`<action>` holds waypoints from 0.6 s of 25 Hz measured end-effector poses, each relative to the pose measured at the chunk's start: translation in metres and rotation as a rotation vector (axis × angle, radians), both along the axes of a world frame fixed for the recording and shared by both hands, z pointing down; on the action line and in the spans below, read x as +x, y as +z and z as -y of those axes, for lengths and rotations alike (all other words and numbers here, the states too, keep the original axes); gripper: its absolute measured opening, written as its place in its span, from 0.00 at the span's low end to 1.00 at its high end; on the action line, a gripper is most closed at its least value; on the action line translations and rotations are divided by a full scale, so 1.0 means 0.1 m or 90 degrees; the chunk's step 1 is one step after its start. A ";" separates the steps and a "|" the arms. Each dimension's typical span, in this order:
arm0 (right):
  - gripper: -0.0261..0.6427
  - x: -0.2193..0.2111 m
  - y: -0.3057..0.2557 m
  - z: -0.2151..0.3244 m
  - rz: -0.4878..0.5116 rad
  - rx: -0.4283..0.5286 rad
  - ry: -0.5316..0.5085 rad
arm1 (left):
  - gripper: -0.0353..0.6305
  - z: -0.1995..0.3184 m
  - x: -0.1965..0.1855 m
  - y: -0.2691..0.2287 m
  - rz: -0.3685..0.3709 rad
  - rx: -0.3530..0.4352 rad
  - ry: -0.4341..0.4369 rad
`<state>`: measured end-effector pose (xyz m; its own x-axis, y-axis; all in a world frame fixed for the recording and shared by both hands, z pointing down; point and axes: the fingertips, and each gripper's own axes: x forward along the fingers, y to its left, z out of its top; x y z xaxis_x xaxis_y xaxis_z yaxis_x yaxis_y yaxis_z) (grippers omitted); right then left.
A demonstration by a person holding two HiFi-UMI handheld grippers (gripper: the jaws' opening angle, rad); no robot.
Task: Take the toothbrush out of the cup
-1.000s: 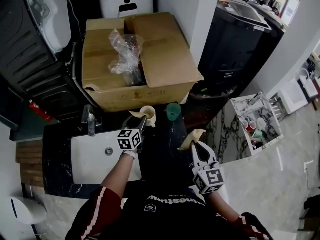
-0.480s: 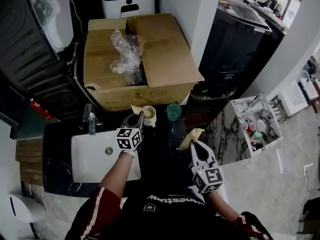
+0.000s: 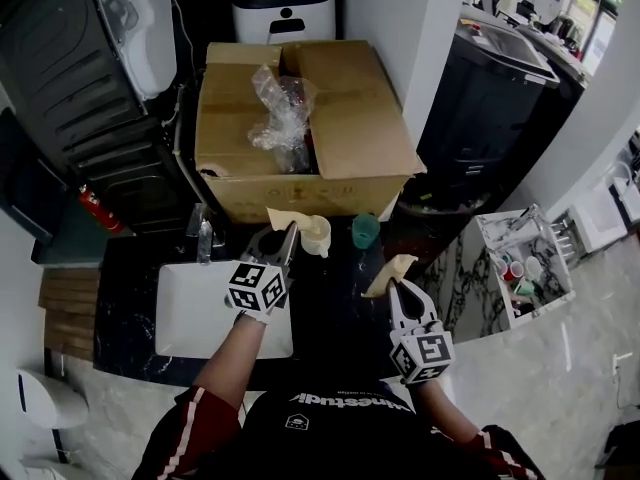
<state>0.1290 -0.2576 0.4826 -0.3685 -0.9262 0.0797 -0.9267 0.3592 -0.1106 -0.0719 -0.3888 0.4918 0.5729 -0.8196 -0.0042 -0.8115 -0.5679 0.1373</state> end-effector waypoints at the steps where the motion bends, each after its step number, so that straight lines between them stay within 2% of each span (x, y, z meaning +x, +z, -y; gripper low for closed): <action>1: 0.10 -0.03 -0.01 0.02 0.001 0.001 -0.003 | 0.11 -0.05 -0.03 0.00 0.004 0.000 0.000; 8: 0.10 -0.20 -0.06 0.08 -0.002 0.014 -0.022 | 0.11 -0.60 -0.11 0.04 0.042 0.001 0.020; 15: 0.10 -0.34 -0.10 0.07 -0.002 0.021 -0.034 | 0.11 -1.19 -0.10 0.06 0.034 -0.005 0.042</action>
